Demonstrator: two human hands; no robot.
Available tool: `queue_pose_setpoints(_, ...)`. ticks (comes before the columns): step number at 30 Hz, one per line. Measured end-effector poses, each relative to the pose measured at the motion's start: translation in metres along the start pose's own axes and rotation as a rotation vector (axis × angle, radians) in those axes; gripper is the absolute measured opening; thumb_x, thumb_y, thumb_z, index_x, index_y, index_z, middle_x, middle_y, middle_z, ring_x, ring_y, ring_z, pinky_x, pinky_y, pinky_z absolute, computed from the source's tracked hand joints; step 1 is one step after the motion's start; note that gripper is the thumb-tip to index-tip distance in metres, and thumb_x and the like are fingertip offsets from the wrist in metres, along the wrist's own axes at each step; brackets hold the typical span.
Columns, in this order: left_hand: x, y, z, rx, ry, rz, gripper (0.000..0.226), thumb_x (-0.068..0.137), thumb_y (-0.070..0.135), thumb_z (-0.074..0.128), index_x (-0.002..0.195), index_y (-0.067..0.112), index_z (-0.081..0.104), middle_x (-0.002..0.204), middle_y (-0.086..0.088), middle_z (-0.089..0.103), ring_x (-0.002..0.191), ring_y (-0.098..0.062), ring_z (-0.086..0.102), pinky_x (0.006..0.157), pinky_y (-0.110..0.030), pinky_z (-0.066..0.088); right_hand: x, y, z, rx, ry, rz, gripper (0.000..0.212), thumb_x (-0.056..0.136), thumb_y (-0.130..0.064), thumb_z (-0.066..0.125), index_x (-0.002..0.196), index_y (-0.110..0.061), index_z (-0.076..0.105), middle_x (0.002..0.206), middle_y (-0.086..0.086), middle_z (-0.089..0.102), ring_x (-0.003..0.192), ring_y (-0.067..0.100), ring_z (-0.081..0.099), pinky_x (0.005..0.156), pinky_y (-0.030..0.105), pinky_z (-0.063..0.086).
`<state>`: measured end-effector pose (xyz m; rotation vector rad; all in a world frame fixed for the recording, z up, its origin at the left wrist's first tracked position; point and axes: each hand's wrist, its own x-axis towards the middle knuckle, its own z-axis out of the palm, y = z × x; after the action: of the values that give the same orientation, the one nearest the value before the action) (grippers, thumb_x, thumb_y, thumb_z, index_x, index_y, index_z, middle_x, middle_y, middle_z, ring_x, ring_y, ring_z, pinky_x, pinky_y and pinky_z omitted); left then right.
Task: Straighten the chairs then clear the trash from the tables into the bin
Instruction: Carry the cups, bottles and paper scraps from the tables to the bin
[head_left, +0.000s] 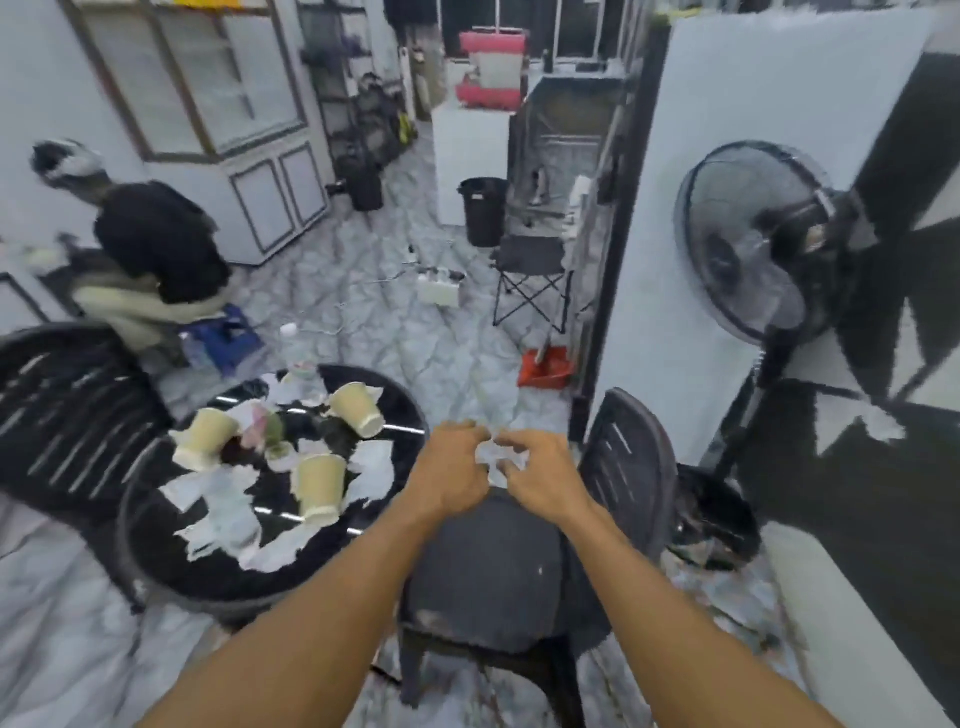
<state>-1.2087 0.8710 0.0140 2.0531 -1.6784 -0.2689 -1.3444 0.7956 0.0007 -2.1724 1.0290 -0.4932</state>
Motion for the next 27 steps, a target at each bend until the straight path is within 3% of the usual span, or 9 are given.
queue_pose_setpoints(4, -0.016, -0.087, -0.036, 0.01, 0.119, -0.245, 0.018, 0.076, 0.017, 0.058, 0.091, 0.018, 0.067, 0.089, 0.004, 0.061, 0.088, -0.021, 0.053, 0.077, -0.04, 0.05, 0.059, -0.059, 0.064, 0.061, -0.148, -0.142, 0.034, 0.084, -0.012, 0.066, 0.117, -0.021, 0.071, 0.108, -0.006, 0.07, 0.094, 0.007, 0.061, 0.085, 0.015, 0.042)
queue_pose_setpoints(7, -0.023, -0.129, -0.061, 0.046, 0.156, -0.384, 0.033, 0.076, 0.015, 0.06, 0.108, 0.021, 0.069, 0.099, 0.006, 0.063, 0.096, -0.021, 0.053, 0.081, -0.04, 0.049, 0.096, -0.094, 0.105, 0.119, -0.25, -0.212, 0.031, 0.082, -0.012, 0.069, 0.11, -0.023, 0.073, 0.097, -0.009, 0.069, 0.088, 0.008, 0.062, 0.088, 0.029, 0.052)
queue_pose_setpoints(9, -0.02, -0.155, -0.07, 0.064, 0.186, -0.481, 0.033, 0.079, 0.013, 0.064, 0.112, 0.015, 0.07, 0.109, -0.001, 0.066, 0.105, -0.025, 0.057, 0.089, -0.042, 0.049, 0.12, -0.108, 0.125, 0.125, -0.307, -0.245, 0.025, 0.083, -0.015, 0.07, 0.107, -0.021, 0.073, 0.103, -0.004, 0.071, 0.094, 0.014, 0.064, 0.089, 0.033, 0.052)
queue_pose_setpoints(12, -0.018, -0.188, -0.07, 0.064, 0.193, -0.669, 0.046, 0.085, 0.018, 0.064, 0.131, 0.015, 0.06, 0.131, -0.002, 0.06, 0.125, -0.024, 0.05, 0.104, -0.039, 0.043, 0.156, -0.109, 0.149, 0.099, -0.394, -0.221, 0.027, 0.085, -0.018, 0.068, 0.112, -0.02, 0.07, 0.115, -0.002, 0.07, 0.104, 0.016, 0.063, 0.088, 0.027, 0.049)
queue_pose_setpoints(14, -0.018, -0.206, -0.063, 0.046, 0.179, -0.766, 0.051, 0.082, 0.022, 0.062, 0.133, 0.02, 0.058, 0.128, -0.001, 0.063, 0.121, -0.024, 0.054, 0.1, -0.039, 0.047, 0.177, -0.101, 0.161, 0.062, -0.43, -0.174, 0.034, 0.085, -0.02, 0.067, 0.119, -0.022, 0.069, 0.123, -0.003, 0.067, 0.11, 0.016, 0.061, 0.09, 0.028, 0.048)
queue_pose_setpoints(17, -0.018, -0.229, -0.049, 0.001, 0.198, -0.896, 0.041, 0.074, 0.022, 0.061, 0.115, 0.017, 0.065, 0.106, -0.002, 0.069, 0.102, -0.026, 0.062, 0.084, -0.04, 0.054, 0.198, -0.088, 0.178, -0.026, -0.494, -0.146, 0.038, 0.086, -0.021, 0.066, 0.124, -0.02, 0.066, 0.126, 0.003, 0.064, 0.111, 0.022, 0.06, 0.091, 0.032, 0.05)
queue_pose_setpoints(20, -0.028, -0.248, -0.04, 0.021, 0.205, -1.014, 0.046, 0.074, 0.02, 0.06, 0.119, 0.008, 0.063, 0.114, -0.007, 0.065, 0.107, -0.029, 0.059, 0.088, -0.043, 0.054, 0.208, -0.083, 0.2, -0.081, -0.578, -0.152, 0.051, 0.085, -0.026, 0.068, 0.135, -0.018, 0.057, 0.133, 0.004, 0.059, 0.119, 0.023, 0.056, 0.095, 0.031, 0.045)
queue_pose_setpoints(23, -0.04, -0.276, -0.035, 0.019, 0.201, -1.125, 0.051, 0.073, 0.023, 0.059, 0.124, 0.015, 0.06, 0.122, -0.005, 0.06, 0.116, -0.03, 0.056, 0.092, -0.044, 0.053, 0.208, -0.088, 0.235, -0.167, -0.704, -0.198, 0.078, 0.078, -0.036, 0.072, 0.147, -0.02, 0.039, 0.149, 0.003, 0.042, 0.135, 0.021, 0.042, 0.106, 0.033, 0.038)
queue_pose_setpoints(27, -0.048, -0.305, -0.033, 0.012, 0.198, -1.197, 0.052, 0.069, 0.022, 0.058, 0.12, 0.019, 0.061, 0.119, -0.002, 0.06, 0.111, -0.027, 0.059, 0.087, -0.042, 0.056, 0.196, -0.093, 0.278, -0.312, -0.77, -0.327, 0.107, 0.068, -0.056, 0.076, 0.153, -0.026, 0.019, 0.159, 0.004, 0.021, 0.145, 0.024, 0.02, 0.114, 0.042, 0.028)
